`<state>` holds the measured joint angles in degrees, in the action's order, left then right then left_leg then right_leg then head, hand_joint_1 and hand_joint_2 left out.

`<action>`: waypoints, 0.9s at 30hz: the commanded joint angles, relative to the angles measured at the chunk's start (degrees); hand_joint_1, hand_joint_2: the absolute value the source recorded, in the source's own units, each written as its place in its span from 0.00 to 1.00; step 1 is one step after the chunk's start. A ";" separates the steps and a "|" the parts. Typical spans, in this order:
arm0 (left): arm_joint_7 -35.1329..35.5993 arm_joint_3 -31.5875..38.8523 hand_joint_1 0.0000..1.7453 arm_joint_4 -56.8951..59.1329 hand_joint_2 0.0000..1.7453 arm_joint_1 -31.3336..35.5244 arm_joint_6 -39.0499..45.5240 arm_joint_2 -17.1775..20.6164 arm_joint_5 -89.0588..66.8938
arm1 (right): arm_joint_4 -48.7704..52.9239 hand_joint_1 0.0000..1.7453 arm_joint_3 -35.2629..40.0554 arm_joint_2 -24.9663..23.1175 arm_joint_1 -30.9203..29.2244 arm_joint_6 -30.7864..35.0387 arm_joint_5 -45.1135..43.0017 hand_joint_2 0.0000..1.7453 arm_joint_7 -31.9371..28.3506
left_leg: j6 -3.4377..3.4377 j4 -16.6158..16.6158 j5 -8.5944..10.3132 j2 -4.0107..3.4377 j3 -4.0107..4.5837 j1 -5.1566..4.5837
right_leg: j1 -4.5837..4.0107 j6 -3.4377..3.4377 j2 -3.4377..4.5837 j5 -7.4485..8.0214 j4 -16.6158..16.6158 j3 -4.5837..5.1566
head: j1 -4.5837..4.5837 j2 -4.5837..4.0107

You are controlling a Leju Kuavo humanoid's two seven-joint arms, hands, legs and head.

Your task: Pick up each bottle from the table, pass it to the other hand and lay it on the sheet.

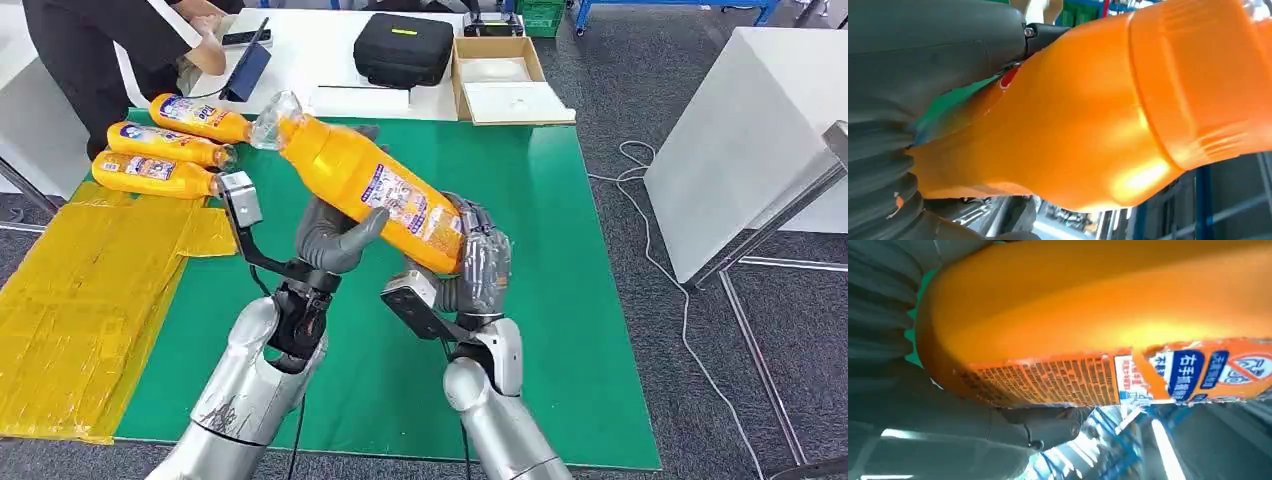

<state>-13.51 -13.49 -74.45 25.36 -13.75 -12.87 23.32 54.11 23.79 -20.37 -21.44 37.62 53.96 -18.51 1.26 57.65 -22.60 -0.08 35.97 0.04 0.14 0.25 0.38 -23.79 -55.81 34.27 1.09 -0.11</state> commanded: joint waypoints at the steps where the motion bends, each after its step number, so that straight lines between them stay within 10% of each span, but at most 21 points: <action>1: -0.62 1.49 0.00 4.33 1.00 3.17 -0.14 0.31 -0.23 | -16.53 1.00 16.56 0.37 -7.10 2.38 -5.05 1.00 3.60 | -0.14 -0.04 -0.11 0.03 -0.33 -0.01 | 0.01 0.00 -0.06 -0.12 0.03 -0.33 | 0.00 0.00; 25: -2.80 2.17 0.00 9.47 1.00 5.11 -1.08 -0.37 0.89 | -19.14 1.00 21.66 0.37 -6.02 2.38 2.03 1.00 6.24 | -0.10 -0.02 -0.01 0.22 -0.12 0.03 | -0.03 0.01 -0.23 -0.07 0.06 -0.14 | 0.00 0.00; 26: -2.77 2.22 0.80 9.45 1.00 5.28 -1.05 -0.36 0.89 | -19.27 1.00 21.56 0.37 -6.01 2.38 2.24 1.00 6.26 | -0.09 -0.02 0.00 0.24 -0.11 0.03 | -0.03 0.01 -0.25 -0.07 0.06 -0.14 | 0.02 0.00; 27: -2.95 2.41 0.97 9.29 1.00 5.32 -1.05 -0.38 1.02 | -19.39 1.00 21.45 0.37 -6.00 2.38 2.49 1.00 6.22 | -0.18 -0.01 -0.08 0.37 -0.34 0.00 | 0.01 -0.01 -0.40 -0.20 0.03 -0.39 | 0.00 0.00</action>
<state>-15.99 -8.44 -71.60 24.01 -13.66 -12.72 24.37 41.79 37.48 -20.33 -28.59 37.62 52.61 -11.26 1.25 57.66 -22.59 -0.08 35.98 0.03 0.15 0.25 0.38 -23.80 -55.80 34.34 1.09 -0.11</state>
